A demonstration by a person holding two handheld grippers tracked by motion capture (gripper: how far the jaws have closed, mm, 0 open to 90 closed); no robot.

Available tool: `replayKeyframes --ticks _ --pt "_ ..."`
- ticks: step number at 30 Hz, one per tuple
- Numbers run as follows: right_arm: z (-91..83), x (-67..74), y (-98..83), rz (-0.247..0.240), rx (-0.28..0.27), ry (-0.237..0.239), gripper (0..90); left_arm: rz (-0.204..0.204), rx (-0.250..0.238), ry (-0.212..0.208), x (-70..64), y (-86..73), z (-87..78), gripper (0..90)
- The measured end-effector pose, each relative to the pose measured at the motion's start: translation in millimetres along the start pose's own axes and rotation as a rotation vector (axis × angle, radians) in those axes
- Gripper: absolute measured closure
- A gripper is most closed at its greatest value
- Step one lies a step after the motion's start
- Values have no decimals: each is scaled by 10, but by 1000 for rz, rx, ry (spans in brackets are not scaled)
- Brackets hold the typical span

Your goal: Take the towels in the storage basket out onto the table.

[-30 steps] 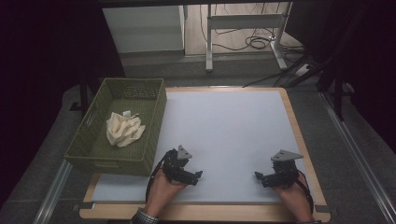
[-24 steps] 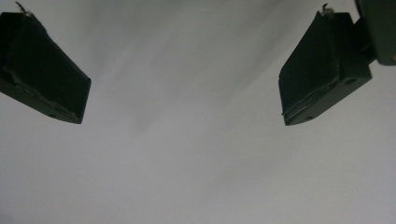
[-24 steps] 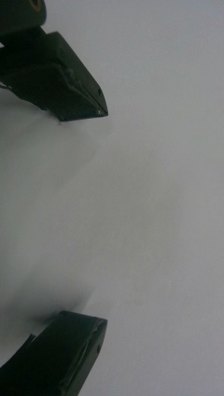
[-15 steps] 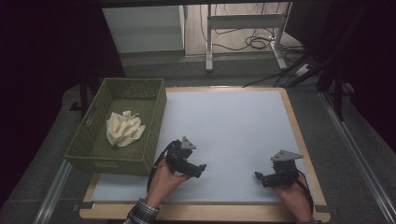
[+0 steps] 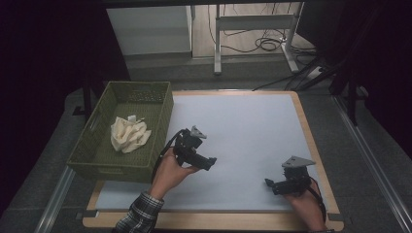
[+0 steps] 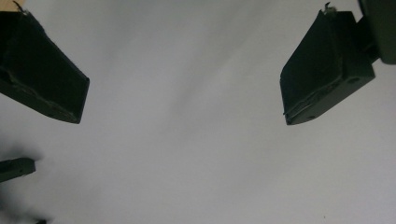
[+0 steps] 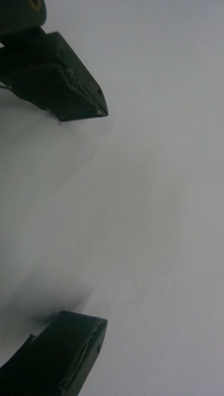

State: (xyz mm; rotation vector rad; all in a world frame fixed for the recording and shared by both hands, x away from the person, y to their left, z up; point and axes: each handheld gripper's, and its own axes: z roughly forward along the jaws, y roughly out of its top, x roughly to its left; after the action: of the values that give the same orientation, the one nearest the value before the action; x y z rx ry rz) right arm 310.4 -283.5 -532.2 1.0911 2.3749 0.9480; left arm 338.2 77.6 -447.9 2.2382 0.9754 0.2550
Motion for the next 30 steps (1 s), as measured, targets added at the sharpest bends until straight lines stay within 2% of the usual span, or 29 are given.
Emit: replayKeyframes --ticks 2,8,13,14,16,30 --pt "0 0 0 0 0 -1 17 4 4 -4 33 47 -50 18" --pt "2 0 -1 0 -3 0 17 -7 11 31 202 159 -186 18" --pt "2 0 -1 0 -2 0 16 -17 19 49 362 201 -271 23" --pt "2 -1 -1 -1 -2 -1 17 -25 22 62 426 205 -299 24" --pt "2 -1 -1 -1 -2 -1 17 -29 24 67 462 205 -317 24" --pt "3 -1 -1 -1 -3 0 16 -130 29 170 1004 149 -642 48"
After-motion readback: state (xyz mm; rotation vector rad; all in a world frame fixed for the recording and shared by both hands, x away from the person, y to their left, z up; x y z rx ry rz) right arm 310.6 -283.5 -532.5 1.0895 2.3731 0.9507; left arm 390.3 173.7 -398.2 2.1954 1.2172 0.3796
